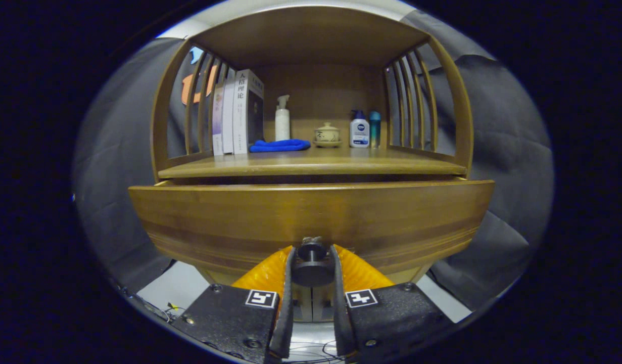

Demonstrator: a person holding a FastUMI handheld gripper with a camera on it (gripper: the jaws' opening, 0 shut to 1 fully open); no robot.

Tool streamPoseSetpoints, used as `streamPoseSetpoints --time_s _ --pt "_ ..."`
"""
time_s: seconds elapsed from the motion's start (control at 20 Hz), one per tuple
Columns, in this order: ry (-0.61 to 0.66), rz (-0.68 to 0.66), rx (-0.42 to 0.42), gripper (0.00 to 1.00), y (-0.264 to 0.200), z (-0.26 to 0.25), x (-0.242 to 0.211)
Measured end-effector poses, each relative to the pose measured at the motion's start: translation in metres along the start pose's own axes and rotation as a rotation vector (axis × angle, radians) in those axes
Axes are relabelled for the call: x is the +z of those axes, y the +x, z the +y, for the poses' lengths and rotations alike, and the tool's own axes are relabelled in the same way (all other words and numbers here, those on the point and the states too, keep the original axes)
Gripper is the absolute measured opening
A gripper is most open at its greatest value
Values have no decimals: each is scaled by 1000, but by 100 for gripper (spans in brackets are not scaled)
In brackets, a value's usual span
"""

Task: Pull open the drawer, take out the items inside it, and place them on the countertop above the cabinet.

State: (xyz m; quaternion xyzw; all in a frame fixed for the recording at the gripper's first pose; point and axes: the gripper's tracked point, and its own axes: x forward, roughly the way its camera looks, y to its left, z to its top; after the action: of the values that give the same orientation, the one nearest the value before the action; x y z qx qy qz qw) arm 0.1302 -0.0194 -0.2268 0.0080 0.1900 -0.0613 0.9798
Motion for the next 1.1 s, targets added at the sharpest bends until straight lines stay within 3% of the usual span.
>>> streamPoseSetpoints --time_s 0.5,1.1 --pt "25 16 25 36 -75 2 -34" --pt "-41 41 72 35 -114 2 -53"
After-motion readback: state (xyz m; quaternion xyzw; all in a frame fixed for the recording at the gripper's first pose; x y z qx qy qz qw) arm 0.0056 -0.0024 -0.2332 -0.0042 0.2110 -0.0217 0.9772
